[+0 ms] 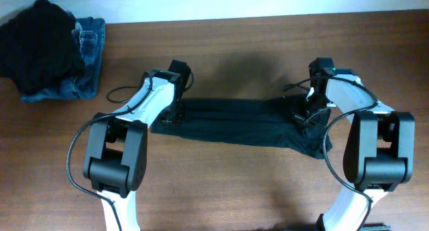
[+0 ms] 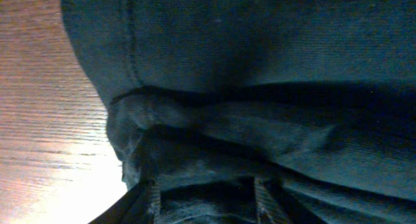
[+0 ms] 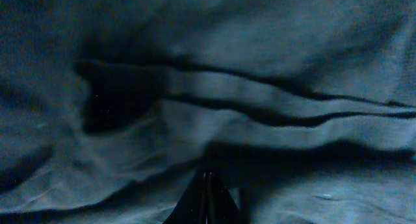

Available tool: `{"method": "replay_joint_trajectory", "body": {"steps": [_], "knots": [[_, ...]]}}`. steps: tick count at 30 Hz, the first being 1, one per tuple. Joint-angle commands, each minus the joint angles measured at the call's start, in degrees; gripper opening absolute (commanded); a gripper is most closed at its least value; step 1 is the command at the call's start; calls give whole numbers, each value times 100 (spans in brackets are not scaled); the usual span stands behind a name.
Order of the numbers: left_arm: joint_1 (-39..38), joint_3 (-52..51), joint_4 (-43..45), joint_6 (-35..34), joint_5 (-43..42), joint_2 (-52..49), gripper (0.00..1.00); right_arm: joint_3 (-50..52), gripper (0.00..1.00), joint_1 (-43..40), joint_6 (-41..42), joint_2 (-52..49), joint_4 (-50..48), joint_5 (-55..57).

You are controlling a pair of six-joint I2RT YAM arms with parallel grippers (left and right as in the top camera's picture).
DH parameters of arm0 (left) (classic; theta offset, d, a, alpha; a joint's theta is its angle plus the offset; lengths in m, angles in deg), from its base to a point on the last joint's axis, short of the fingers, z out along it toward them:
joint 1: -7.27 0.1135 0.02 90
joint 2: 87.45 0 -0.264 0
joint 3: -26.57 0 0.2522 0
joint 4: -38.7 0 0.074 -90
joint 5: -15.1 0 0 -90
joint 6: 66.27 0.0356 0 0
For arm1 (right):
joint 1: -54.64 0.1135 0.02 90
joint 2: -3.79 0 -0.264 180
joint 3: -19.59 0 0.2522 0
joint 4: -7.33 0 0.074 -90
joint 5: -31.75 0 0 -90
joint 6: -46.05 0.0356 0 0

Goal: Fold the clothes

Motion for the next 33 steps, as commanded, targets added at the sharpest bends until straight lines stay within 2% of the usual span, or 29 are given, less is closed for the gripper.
{"method": "replay_joint_trajectory", "body": {"steps": [1, 3, 7, 18, 26, 29, 31, 33], "knots": [[7, 4, 15, -15, -74, -94, 54, 55, 4, 15, 153, -59, 66, 481], [7, 4, 13, -15, -72, -94, 59, 55, 7, 15, 262, -59, 129, 737], [7, 4, 15, -15, -72, -94, 61, 55, 16, 13, 275, -59, 203, 1147], [7, 4, 13, 9, -70, -94, 62, 37, 18, 9, 271, -59, 216, 1753], [7, 109, -177, 7, -74, -83, 62, -308, 34, 9, 142, -59, 400, 1434], [7, 304, -365, 7, -72, -50, 62, -557, 51, 9, -15, -59, 496, 1110], [7, 498, -546, 9, -72, -33, 62, -752, 70, 9, -13, -59, 597, 966], [7, 778, -804, 7, -63, -28, 62, -970, 83, 9, -13, -59, 726, 857]]}}
